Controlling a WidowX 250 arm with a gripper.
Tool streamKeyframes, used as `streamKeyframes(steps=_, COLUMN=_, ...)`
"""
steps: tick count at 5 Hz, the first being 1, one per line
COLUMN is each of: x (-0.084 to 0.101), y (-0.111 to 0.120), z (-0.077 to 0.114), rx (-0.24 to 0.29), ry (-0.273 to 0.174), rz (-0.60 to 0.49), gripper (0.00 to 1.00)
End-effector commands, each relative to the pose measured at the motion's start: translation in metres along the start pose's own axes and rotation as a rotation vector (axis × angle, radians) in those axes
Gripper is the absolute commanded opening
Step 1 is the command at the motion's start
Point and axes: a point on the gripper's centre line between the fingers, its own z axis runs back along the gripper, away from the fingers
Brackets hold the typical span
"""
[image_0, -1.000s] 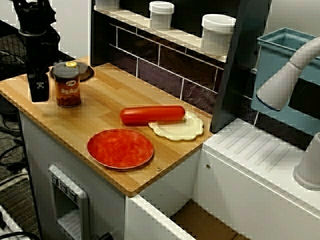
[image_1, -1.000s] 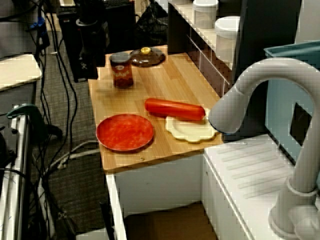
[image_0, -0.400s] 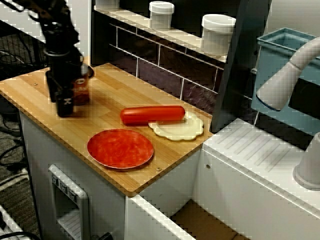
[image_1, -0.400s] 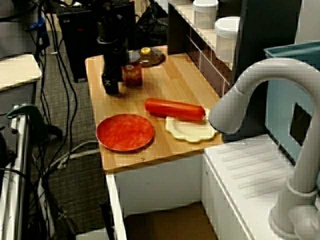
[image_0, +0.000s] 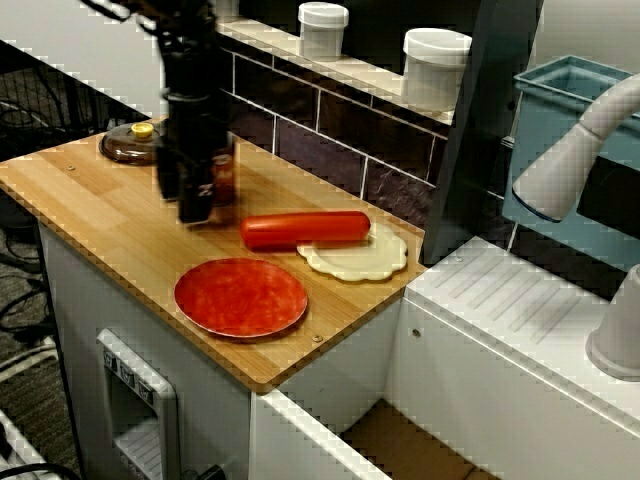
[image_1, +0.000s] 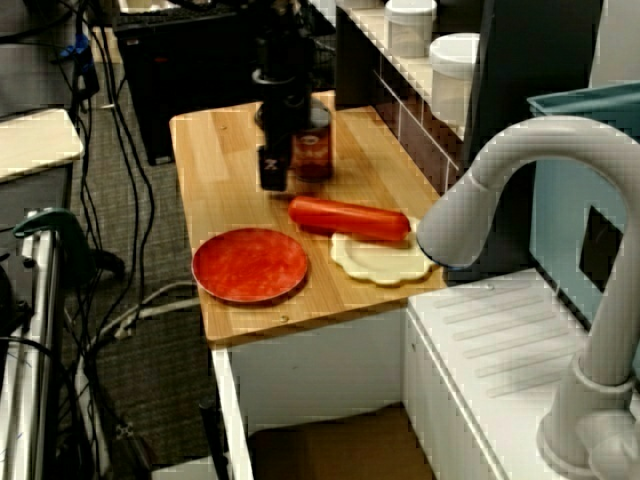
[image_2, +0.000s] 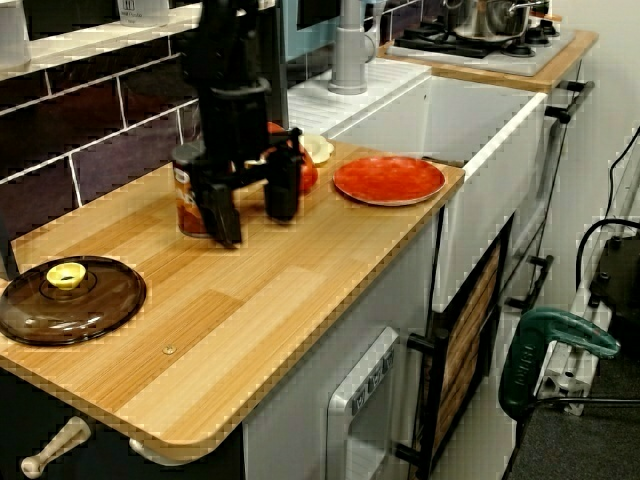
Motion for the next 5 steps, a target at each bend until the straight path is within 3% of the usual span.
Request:
streamKeyframes(steps=1, x=0.034, y=0.007, z=0.021, rx=-0.013, ry=-0.009, rz=0.025, gripper=1.0)
streamKeyframes(steps=2, x=0.028, y=0.013, z=0.025, rx=-0.017, ry=-0.019, rz=0.036, gripper=1.0)
streamKeyframes(steps=5, x=-0.021, y=0.025, z=0.041, rx=0.002, ry=-0.074, rz=0.037, gripper=1.0)
